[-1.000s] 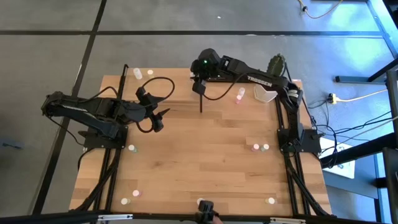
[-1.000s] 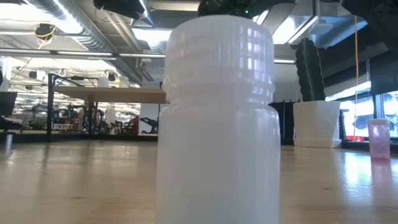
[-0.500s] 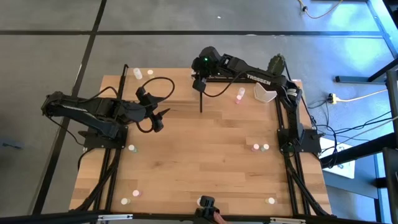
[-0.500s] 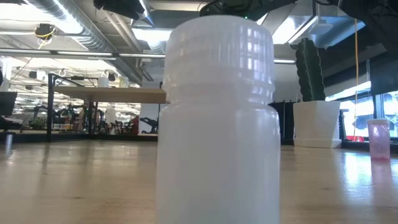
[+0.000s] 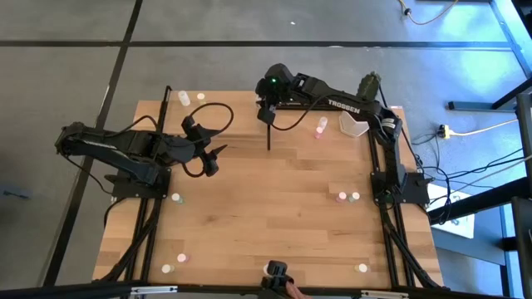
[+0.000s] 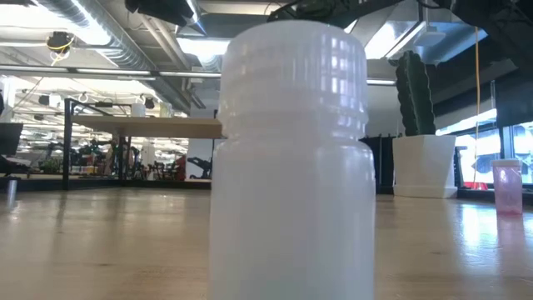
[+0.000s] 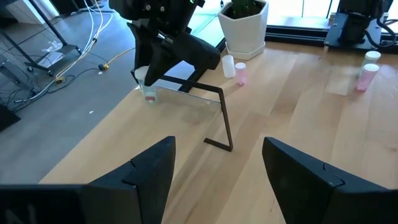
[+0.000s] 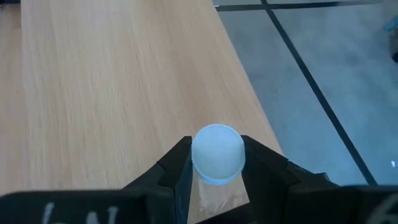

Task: Pick and place medicine bottles onto shelf by color
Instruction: Put the middle green pill bottle on the shelf

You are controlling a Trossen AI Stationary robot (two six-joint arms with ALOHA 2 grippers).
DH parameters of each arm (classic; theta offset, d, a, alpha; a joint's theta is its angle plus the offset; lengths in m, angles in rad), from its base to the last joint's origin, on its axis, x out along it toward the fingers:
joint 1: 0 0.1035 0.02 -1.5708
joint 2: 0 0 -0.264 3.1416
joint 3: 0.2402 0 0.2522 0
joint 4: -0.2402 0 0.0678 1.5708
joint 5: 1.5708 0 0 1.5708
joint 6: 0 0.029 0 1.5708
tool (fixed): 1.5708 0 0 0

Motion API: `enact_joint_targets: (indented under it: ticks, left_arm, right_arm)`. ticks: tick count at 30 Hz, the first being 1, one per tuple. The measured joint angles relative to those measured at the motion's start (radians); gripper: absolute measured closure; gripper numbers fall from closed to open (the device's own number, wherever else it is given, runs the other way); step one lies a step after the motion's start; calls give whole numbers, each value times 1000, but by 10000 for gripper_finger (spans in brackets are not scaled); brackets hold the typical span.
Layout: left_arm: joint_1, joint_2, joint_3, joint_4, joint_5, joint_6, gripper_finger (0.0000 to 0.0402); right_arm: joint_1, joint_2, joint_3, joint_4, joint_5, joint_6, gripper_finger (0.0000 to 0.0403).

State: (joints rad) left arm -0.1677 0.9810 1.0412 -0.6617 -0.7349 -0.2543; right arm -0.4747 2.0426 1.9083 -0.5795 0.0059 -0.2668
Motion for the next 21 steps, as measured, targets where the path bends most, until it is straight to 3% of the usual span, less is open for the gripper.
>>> enact_joint_targets:
  ticks: [10,21]
  left_arm:
    - [0,0,0,0,-2,0,166]
    - [0,0,0,0,-155,-6,166]
  right_arm:
    - [-5,0,0,-15,4,13,282]
    - [-7,0,0,-17,4,24,282]
